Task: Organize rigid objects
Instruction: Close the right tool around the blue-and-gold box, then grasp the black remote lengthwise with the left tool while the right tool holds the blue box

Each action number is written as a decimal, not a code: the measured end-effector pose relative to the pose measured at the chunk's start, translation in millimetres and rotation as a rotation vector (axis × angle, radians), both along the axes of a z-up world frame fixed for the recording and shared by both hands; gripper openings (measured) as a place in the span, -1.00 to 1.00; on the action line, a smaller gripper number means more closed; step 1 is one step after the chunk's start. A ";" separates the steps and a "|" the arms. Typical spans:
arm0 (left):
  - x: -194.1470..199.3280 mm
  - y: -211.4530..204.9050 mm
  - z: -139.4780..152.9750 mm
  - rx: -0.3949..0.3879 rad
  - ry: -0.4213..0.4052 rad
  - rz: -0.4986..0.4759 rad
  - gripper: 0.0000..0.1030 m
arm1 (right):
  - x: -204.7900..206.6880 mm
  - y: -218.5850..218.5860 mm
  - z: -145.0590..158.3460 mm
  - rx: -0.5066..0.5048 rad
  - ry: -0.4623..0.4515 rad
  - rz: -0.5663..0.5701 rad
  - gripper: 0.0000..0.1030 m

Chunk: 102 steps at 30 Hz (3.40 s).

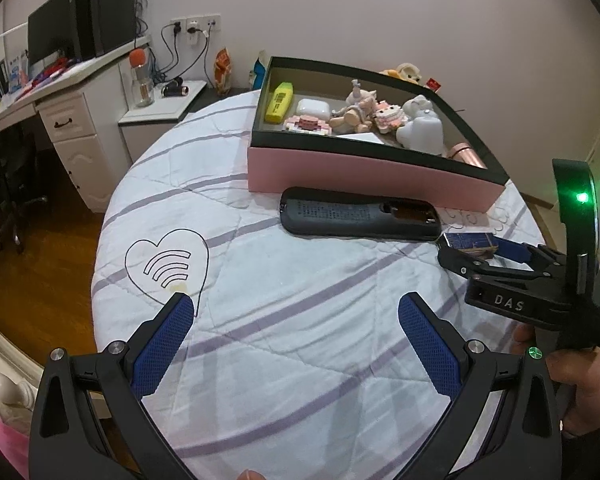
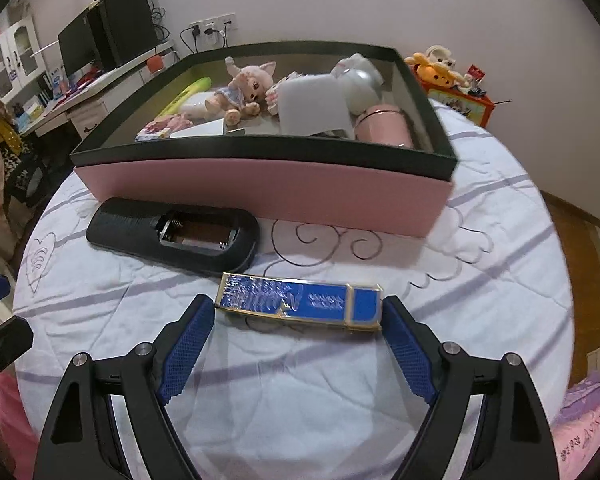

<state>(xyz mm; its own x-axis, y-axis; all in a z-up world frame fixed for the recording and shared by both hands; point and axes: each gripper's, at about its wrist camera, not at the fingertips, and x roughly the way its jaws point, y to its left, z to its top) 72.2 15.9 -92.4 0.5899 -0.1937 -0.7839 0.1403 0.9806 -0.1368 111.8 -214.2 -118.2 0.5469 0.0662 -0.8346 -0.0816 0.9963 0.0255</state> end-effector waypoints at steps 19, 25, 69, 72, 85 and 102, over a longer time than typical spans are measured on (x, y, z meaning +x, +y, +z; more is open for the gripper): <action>8.7 -7.7 -11.1 0.004 0.029 -0.015 1.00 | 7.6 4.2 -4.5 -0.016 -0.005 -0.018 0.96; 7.9 -6.4 -11.2 0.000 0.028 -0.010 1.00 | 7.6 2.1 -0.7 -0.017 -0.018 -0.023 0.63; 89.0 -55.8 -33.2 -0.026 0.055 -0.310 1.00 | -16.3 -47.3 21.9 0.071 -0.071 -0.052 0.63; 73.9 -72.6 -34.0 0.027 0.041 -0.416 1.00 | -17.6 -49.9 22.6 0.068 -0.071 -0.057 0.63; 67.3 -126.5 -31.7 0.264 -0.071 -0.719 1.00 | -25.0 -69.9 21.8 0.062 -0.063 -0.112 0.63; 77.3 -163.0 -26.7 0.213 -0.067 -0.962 0.57 | -21.8 -74.2 20.9 0.046 -0.059 -0.145 0.63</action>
